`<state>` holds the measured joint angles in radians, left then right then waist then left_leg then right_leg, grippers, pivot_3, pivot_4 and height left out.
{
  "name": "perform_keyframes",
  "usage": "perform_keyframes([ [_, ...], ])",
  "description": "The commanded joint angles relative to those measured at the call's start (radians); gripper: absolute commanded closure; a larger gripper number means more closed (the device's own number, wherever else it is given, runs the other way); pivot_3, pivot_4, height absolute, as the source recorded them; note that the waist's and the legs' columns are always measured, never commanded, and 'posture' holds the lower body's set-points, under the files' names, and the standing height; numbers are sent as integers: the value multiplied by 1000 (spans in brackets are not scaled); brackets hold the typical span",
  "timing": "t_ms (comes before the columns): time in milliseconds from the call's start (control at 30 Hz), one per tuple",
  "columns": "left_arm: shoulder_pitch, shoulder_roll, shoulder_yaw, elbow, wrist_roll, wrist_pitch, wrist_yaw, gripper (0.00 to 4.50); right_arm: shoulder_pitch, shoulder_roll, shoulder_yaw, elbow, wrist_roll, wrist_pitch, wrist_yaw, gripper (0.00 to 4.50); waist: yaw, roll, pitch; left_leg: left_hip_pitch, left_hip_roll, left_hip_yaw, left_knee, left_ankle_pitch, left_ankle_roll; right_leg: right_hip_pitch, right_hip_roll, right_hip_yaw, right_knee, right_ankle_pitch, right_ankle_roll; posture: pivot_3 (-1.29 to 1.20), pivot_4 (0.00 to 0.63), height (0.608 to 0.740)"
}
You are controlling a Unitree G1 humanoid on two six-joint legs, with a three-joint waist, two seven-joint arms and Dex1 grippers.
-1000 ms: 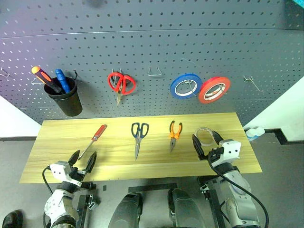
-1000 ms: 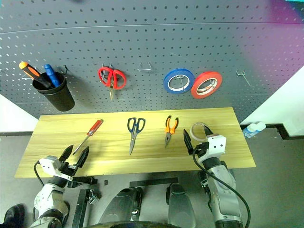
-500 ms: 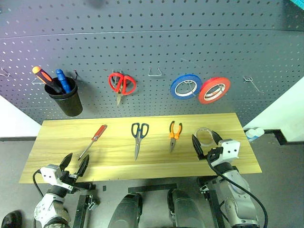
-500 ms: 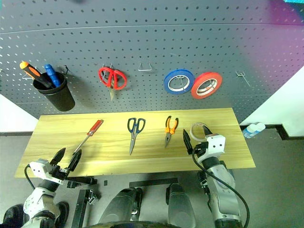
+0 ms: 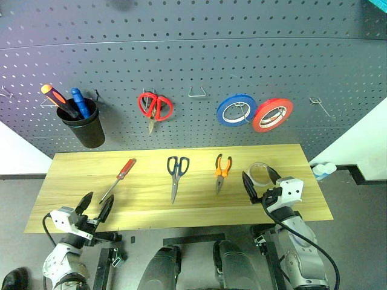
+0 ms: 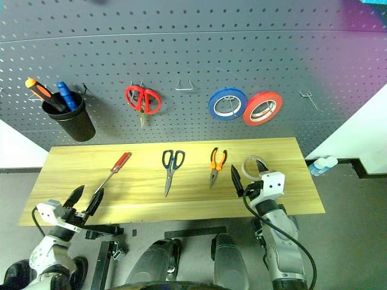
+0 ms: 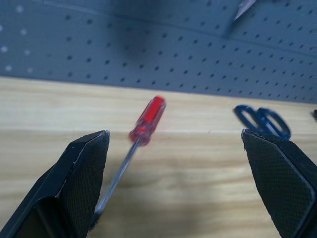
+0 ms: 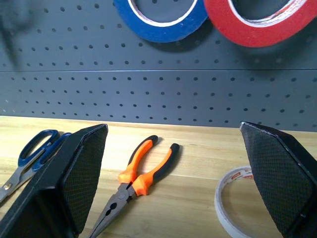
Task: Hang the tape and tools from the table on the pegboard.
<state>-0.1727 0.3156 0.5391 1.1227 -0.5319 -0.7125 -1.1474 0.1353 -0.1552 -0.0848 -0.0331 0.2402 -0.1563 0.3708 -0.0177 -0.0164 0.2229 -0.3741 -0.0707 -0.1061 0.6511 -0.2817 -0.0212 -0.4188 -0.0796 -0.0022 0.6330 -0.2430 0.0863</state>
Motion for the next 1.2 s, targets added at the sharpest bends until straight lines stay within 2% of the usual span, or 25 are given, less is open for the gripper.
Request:
perform_keyframes([
  [33, 4, -17, -15, 4, 30, -39, 34, 50, 2, 7, -3, -7, 8, -16, 1, 0, 0, 0, 0, 0, 0, 0, 0, 0, 0, 0, 0, 0, 0, 0, 0, -41, 204, 740],
  [300, -10, 6, -6, 72, 48, -25, 25, 50, 4, 6, -1, -6, 9, -17, 4, 0, -1, 0, 0, 0, 0, 0, 0, 0, 0, 0, 1, 0, 0, 0, 0, -43, 206, 740],
  [467, 0, 47, 7, 22, 14, 7, -64, 50, 4, 6, 1, -4, 7, -18, 7, 0, -2, 0, 0, 0, 0, 0, 0, 0, 0, 0, 1, 0, 0, 0, 0, -42, 207, 740],
  [600, 99, 74, -41, -280, -39, 145, -177, 50, 2, 5, 3, -2, 7, -17, 10, 0, -4, 0, 0, 0, 0, 0, -1, 0, 0, 0, 0, 0, -1, 0, 0, -38, 207, 740],
  [800, 261, 88, -113, -715, -80, 399, -103, 50, -5, 8, 7, 9, 4, -22, 13, 0, -2, 1, 0, 0, 1, 0, -2, 0, 0, 0, -1, 2, -1, 0, -1, -39, 208, 740],
  [900, 357, 78, -183, -1019, -88, 550, 22, 50, -7, 8, 7, 14, 2, -24, 13, 0, 0, 1, 0, -1, 1, 0, -2, 0, 0, 0, -1, 2, -2, -1, -1, -41, 207, 740],
  [1033, 387, 97, -289, -1295, -85, 764, 168, 50, -8, 10, 10, 14, 1, -25, 11, 0, 4, 1, 1, -1, 1, 0, -2, 0, 0, 0, -1, 2, -2, -2, -3, -41, 208, 740],
  [1200, 366, 94, -380, -1430, -51, 886, 289, 50, -13, 8, 9, 18, -1, -26, 11, 0, -2, 2, 1, -1, 1, 0, -2, 0, 0, 0, 0, 2, -2, -2, -3, -46, 207, 740],
])
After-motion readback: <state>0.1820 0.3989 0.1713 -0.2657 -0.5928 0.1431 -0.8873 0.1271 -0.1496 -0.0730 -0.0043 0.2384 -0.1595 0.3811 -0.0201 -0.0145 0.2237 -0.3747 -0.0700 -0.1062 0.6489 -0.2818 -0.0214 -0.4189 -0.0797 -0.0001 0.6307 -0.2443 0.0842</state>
